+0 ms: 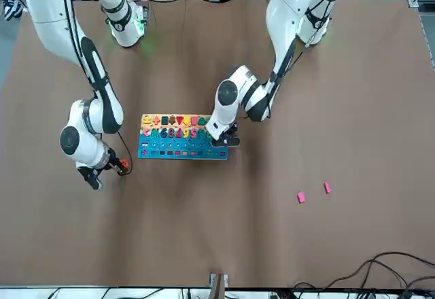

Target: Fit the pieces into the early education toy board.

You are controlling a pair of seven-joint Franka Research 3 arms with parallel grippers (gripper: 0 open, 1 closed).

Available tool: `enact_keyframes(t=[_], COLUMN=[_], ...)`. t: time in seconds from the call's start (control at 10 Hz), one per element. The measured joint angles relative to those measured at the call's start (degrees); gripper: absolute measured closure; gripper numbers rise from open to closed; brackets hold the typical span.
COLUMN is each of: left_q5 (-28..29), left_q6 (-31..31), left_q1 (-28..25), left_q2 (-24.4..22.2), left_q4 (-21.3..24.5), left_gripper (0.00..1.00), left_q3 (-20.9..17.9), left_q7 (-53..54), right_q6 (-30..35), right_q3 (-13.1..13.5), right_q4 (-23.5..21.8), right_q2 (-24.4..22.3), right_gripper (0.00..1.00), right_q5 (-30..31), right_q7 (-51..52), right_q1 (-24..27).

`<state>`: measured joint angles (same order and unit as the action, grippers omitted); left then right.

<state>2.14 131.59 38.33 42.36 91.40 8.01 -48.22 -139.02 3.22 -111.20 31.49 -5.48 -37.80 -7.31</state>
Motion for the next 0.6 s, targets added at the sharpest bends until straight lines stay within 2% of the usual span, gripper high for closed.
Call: enact_keyframes(t=[0.2,0.5,0.6], left_q5=[0.0,0.0,0.0], left_q6=[-4.21,-8.43,-9.02], left_q1=[-2.5,-8.45,-11.14], left_q2=[-4.65,-10.11,-11.16], left_q4=[0.11,0.35,0.35], left_gripper=[0.98,0.89,0.77], left_q3=[-0.06,-0.35,-0.55], left_q7=[0.18,4.97,7.51], right_q6=[-0.06,-0.08,-0.08], right_q3=[0.0,-0.02,-0.03], right_q4=[-0.48,-0.55,-0.57], right_q2=[0.01,0.03,0.04], right_gripper=[0.39,0.39,0.39], right_q5=[0.0,0.0,0.0], right_q7=[0.0,0.0,0.0], right_q1=[0.0,-0.02,-0.02])
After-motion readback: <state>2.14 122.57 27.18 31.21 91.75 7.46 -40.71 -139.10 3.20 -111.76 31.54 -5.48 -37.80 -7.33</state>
